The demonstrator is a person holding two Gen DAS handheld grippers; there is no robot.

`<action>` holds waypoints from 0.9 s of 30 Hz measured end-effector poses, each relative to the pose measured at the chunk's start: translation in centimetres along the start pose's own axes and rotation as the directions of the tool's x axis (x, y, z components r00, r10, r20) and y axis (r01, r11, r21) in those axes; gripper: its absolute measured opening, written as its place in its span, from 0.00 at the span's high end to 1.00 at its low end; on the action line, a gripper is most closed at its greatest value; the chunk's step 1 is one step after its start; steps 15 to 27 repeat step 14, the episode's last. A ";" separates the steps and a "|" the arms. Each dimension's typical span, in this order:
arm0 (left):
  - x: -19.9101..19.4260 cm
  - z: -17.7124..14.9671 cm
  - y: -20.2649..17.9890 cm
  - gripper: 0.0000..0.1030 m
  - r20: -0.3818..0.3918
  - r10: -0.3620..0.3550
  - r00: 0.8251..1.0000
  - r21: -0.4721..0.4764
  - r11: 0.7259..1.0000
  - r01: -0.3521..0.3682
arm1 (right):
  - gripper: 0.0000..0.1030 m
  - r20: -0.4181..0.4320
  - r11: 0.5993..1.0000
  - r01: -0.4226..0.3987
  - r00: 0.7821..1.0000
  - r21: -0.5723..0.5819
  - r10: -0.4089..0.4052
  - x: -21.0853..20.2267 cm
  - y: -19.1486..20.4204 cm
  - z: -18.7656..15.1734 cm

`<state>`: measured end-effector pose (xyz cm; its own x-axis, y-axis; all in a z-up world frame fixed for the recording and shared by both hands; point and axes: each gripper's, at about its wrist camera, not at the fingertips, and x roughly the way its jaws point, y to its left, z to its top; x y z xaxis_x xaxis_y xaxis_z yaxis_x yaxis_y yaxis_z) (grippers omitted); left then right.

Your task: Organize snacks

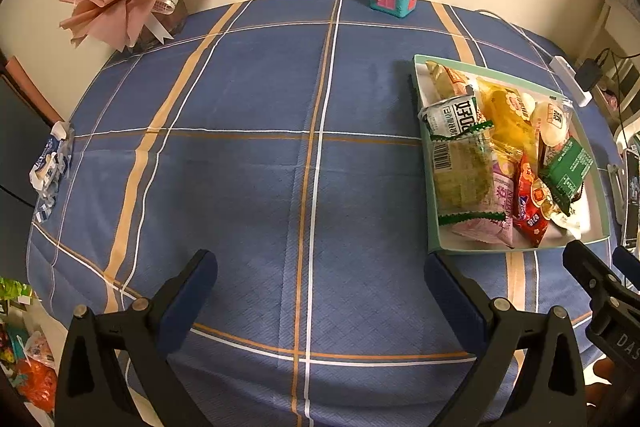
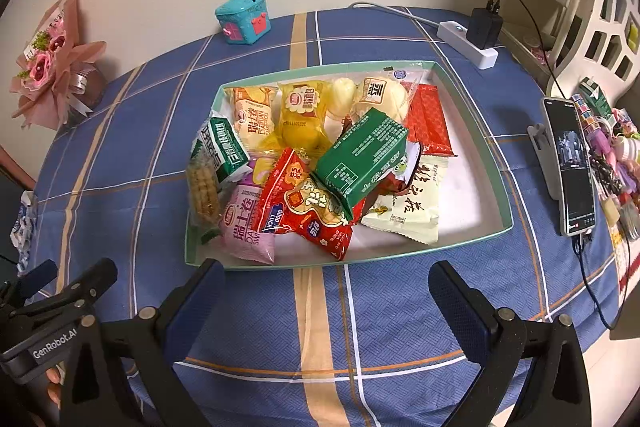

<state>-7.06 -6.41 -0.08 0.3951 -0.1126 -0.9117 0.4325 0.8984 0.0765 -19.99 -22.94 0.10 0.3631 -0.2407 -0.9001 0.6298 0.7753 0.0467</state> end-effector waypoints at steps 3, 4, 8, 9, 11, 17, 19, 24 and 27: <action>0.1 0.0 -0.1 0.00 -0.003 0.010 1.000 -0.002 1.000 -0.010 | 0.00 0.000 1.000 0.001 1.000 -0.002 -0.001 0.0 0.0 0.0; 0.1 0.0 -0.1 0.00 -0.004 0.012 1.000 -0.001 1.000 -0.012 | 0.00 0.001 1.000 0.002 1.000 -0.001 -0.002 0.0 0.1 0.0; -0.2 0.0 0.0 0.00 0.015 0.002 1.000 -0.001 1.000 -0.002 | 0.00 0.000 1.000 0.003 1.000 0.000 -0.003 0.0 0.1 -0.1; -0.3 0.0 0.0 0.00 0.021 0.000 1.000 -0.002 1.000 0.000 | 0.00 0.000 1.000 0.003 1.000 -0.001 -0.003 0.1 0.1 0.0; -0.4 0.0 0.0 0.00 0.023 0.000 1.000 -0.004 1.000 0.000 | 0.00 0.000 1.000 0.003 1.000 -0.003 -0.003 0.1 0.0 0.0; -0.3 0.0 0.1 0.00 0.020 0.002 1.000 -0.007 1.000 -0.002 | 0.00 -0.001 1.000 0.003 1.000 -0.004 -0.003 0.1 0.0 0.0; -0.3 0.0 0.1 0.00 0.020 0.002 1.000 -0.007 1.000 -0.002 | 0.00 -0.001 1.000 0.003 1.000 -0.004 -0.003 0.1 0.0 0.0; -0.3 0.0 0.1 0.00 0.020 0.002 1.000 -0.007 1.000 -0.002 | 0.00 -0.001 1.000 0.003 1.000 -0.004 -0.003 0.1 0.0 0.0; -0.3 0.0 0.1 0.00 0.020 0.002 1.000 -0.007 1.000 -0.002 | 0.00 -0.001 1.000 0.003 1.000 -0.004 -0.003 0.1 0.0 0.0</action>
